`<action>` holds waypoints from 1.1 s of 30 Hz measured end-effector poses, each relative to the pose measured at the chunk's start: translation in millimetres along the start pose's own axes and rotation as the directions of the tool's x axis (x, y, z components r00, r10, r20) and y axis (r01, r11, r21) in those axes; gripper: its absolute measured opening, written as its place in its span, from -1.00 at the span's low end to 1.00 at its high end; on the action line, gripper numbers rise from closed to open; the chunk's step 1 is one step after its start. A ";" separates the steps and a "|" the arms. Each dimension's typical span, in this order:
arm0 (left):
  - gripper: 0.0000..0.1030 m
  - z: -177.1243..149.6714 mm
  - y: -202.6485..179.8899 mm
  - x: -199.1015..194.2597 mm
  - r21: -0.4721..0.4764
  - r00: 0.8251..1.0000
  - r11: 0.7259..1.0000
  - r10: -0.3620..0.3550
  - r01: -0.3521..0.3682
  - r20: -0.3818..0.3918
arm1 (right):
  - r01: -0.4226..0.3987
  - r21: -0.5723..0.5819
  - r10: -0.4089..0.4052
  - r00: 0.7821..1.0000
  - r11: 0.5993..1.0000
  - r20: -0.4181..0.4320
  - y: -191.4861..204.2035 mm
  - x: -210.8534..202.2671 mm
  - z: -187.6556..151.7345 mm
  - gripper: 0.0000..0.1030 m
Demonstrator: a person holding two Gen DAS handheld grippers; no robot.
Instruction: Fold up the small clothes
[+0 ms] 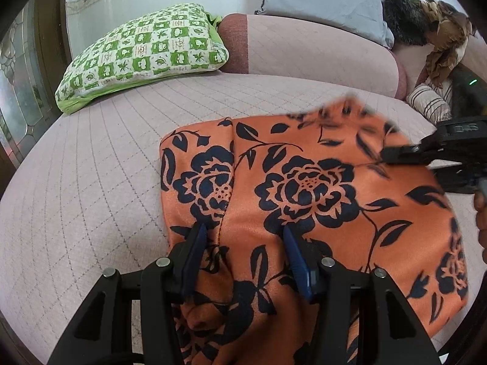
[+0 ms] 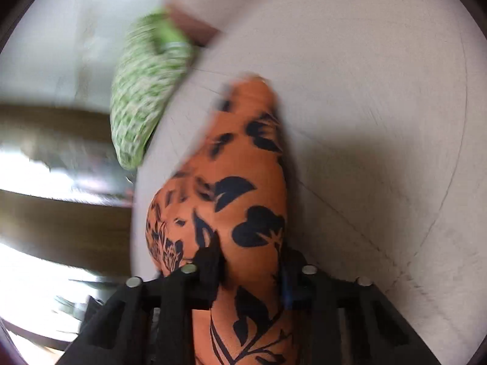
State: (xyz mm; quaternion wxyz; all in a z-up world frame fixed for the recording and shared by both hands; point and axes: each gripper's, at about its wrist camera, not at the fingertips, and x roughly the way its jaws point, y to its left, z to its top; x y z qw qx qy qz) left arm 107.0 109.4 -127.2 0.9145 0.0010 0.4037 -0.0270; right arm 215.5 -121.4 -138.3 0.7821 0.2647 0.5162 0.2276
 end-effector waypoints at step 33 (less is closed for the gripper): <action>0.31 -8.7 99.9 -53.4 -0.406 0.943 0.863 -0.333 0.300 -0.011 | 0.006 -0.229 -0.013 0.999 0.973 -0.029 33.7 -20.0 -71.2 0.50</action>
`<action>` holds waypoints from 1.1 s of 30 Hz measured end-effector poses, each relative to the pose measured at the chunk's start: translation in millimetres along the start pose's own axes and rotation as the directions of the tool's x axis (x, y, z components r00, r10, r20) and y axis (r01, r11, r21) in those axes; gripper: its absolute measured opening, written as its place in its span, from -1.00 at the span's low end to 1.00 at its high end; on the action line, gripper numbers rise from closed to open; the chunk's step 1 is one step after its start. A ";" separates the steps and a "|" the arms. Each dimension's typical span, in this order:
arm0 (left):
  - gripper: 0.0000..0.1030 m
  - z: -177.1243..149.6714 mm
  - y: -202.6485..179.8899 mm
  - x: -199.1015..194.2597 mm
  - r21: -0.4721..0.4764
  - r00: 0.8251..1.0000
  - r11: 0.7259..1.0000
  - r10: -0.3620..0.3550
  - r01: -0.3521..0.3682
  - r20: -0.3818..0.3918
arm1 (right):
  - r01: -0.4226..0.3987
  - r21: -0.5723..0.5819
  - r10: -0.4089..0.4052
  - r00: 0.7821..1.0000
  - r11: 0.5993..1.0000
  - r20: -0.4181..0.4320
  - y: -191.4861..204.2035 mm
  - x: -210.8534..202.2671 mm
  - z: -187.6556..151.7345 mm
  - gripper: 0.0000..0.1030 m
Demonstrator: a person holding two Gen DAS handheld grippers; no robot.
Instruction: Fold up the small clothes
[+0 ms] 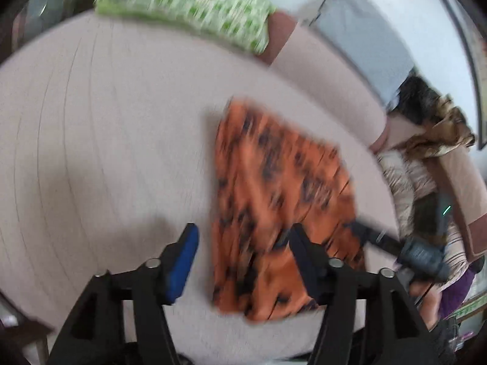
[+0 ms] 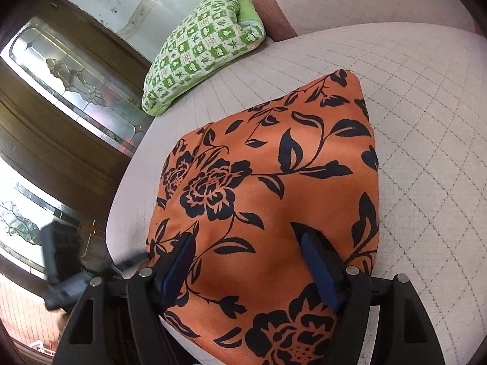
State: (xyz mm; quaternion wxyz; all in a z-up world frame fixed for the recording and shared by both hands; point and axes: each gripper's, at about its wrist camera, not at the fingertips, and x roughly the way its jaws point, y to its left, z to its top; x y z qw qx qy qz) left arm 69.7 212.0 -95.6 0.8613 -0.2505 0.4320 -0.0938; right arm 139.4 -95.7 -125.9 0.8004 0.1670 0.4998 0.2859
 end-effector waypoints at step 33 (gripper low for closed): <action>-0.57 -15.9 -18.1 57.0 0.128 0.987 0.992 0.021 -0.001 -0.159 | -0.114 0.099 0.112 0.993 0.988 0.021 -17.3 -3.0 1.3 0.54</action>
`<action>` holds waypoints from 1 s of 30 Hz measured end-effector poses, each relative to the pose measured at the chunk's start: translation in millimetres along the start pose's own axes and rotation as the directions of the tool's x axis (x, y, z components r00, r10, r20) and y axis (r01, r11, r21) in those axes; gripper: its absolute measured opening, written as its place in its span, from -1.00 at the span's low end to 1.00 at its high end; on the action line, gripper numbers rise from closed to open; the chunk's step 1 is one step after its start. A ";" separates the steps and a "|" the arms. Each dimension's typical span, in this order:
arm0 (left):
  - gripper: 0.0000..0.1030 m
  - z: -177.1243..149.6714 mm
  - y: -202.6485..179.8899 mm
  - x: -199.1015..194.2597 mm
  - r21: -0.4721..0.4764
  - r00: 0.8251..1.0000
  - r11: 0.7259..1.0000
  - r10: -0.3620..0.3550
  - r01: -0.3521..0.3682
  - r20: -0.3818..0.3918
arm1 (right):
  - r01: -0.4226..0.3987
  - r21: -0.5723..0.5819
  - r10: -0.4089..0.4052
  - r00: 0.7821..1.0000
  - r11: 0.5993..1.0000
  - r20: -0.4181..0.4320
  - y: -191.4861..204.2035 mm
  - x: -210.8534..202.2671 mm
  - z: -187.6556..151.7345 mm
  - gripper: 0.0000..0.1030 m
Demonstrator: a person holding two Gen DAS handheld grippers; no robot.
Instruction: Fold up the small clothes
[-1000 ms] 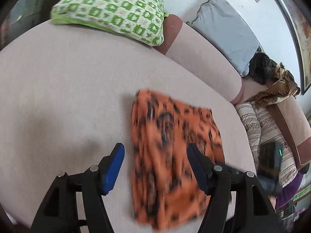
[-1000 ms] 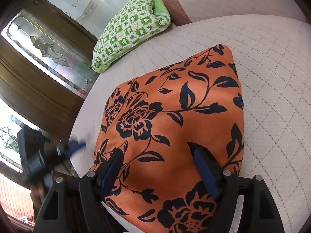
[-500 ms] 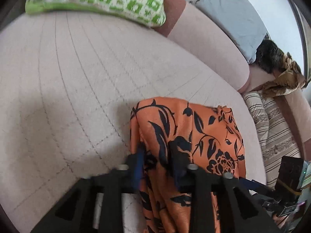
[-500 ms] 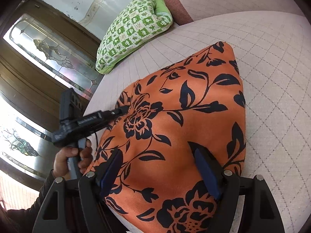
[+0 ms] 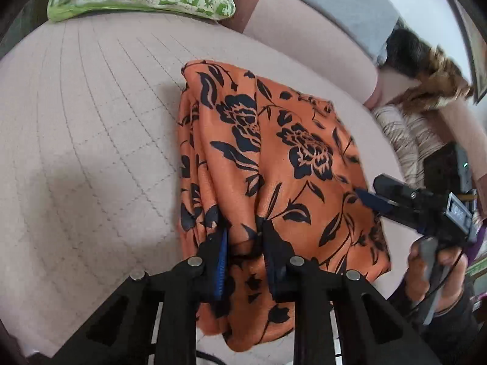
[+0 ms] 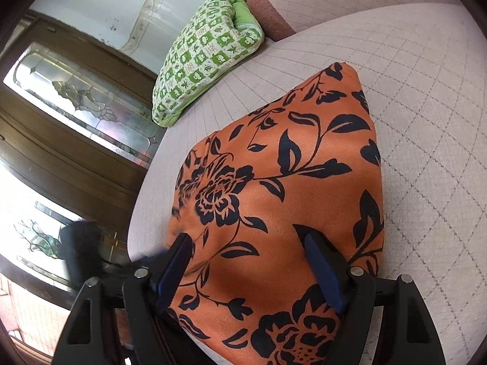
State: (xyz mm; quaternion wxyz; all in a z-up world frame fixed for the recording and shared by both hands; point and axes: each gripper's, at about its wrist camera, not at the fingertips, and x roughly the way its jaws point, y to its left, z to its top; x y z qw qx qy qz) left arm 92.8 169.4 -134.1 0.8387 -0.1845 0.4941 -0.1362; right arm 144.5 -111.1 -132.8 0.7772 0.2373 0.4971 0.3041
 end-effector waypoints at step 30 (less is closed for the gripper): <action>-0.01 -34.1 -7.8 -15.7 -0.082 0.979 0.977 0.199 -0.196 0.034 | -0.068 0.057 0.068 0.998 0.996 0.006 -11.5 -5.4 -0.4 0.54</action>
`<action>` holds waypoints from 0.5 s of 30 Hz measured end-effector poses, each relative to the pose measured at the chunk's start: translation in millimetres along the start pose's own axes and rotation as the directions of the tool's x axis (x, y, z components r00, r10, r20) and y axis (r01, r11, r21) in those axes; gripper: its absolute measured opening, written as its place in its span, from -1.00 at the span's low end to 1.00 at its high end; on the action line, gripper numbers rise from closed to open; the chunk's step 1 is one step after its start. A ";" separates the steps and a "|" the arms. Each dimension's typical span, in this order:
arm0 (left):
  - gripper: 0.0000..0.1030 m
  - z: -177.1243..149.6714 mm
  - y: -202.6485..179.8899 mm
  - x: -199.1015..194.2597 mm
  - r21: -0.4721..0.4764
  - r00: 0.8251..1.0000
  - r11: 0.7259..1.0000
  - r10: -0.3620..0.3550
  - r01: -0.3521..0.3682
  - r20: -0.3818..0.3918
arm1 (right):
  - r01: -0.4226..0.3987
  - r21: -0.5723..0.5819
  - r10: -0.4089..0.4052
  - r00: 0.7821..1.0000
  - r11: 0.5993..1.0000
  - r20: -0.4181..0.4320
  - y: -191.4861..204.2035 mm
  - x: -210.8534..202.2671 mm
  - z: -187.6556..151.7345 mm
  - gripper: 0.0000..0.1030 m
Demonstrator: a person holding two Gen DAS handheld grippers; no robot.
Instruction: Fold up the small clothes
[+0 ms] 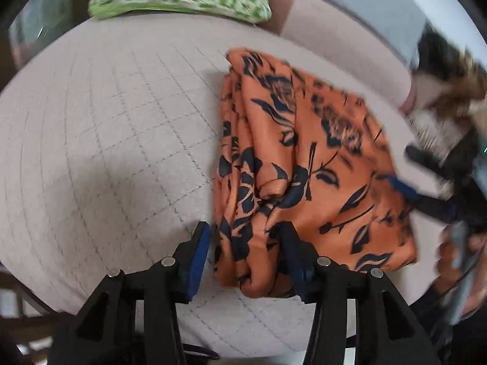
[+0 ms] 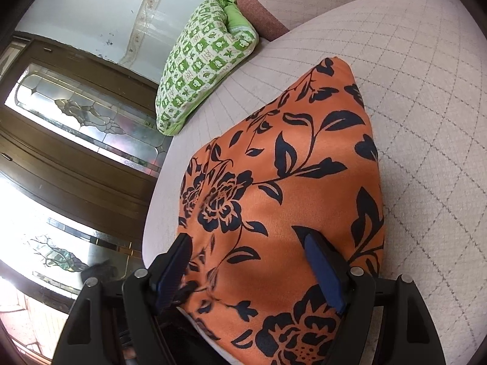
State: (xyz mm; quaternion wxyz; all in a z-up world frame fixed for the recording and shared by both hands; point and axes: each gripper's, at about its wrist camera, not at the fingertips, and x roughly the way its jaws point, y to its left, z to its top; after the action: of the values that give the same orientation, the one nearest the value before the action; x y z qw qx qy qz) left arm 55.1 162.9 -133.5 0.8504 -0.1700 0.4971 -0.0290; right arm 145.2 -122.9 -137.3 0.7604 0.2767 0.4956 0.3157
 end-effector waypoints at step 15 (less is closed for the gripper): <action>0.24 40.9 -60.9 23.9 0.197 0.994 0.977 0.068 -0.084 0.084 | -0.071 0.173 0.069 0.997 0.982 0.018 -31.4 6.3 45.5 0.84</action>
State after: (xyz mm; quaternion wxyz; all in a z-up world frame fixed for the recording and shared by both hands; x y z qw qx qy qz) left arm 109.4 111.1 -115.8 0.8821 -0.0655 0.4649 -0.0397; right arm 195.8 -143.4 -147.9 0.7249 0.3610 0.5064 0.2963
